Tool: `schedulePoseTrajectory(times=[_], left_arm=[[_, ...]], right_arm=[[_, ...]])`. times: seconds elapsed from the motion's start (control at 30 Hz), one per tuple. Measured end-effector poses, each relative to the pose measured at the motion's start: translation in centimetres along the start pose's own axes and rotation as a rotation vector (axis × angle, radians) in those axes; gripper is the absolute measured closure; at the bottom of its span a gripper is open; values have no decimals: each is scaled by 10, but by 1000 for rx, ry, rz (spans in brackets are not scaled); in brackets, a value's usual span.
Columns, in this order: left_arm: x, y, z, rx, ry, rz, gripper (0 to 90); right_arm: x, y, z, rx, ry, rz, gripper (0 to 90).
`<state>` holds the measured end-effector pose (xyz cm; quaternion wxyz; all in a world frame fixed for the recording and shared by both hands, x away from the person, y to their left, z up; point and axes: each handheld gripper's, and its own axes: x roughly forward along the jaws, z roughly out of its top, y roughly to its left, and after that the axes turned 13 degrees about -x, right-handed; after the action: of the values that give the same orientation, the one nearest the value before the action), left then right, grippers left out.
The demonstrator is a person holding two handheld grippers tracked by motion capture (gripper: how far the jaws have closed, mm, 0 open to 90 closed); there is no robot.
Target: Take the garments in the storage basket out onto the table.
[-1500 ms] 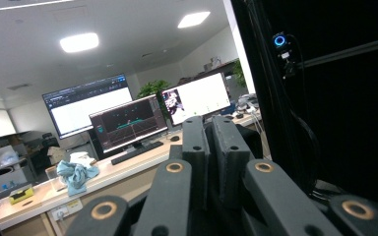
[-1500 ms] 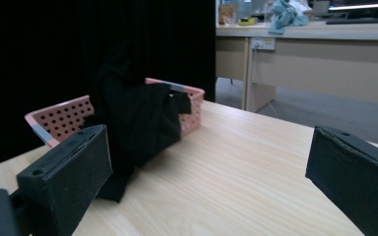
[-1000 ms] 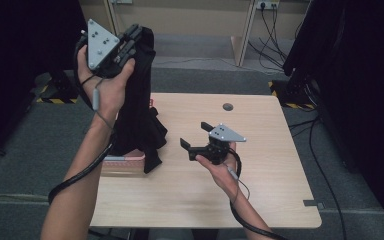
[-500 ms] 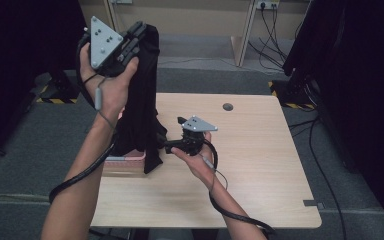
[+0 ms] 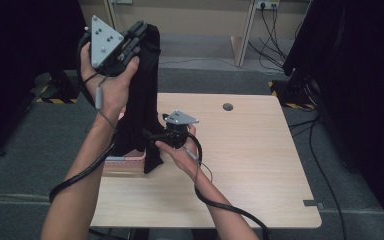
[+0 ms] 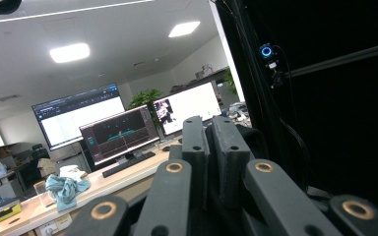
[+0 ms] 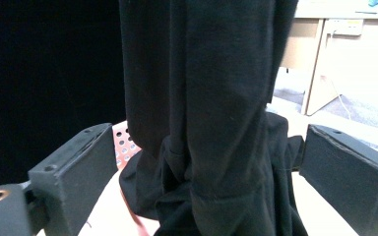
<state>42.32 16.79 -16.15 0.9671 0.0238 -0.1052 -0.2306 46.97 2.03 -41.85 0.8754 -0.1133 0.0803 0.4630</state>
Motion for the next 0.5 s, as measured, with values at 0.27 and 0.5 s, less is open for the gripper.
schedulePoseTrajectory(times=[0.27,0.5], left_arm=[[2,-2,-1,2,0,-8,845],[1,2,-4,-3,-1,1,844]], right_arm=[[18,-1,-5,22,45,-32,426],[20,-2,-4,19,48,-57,803]])
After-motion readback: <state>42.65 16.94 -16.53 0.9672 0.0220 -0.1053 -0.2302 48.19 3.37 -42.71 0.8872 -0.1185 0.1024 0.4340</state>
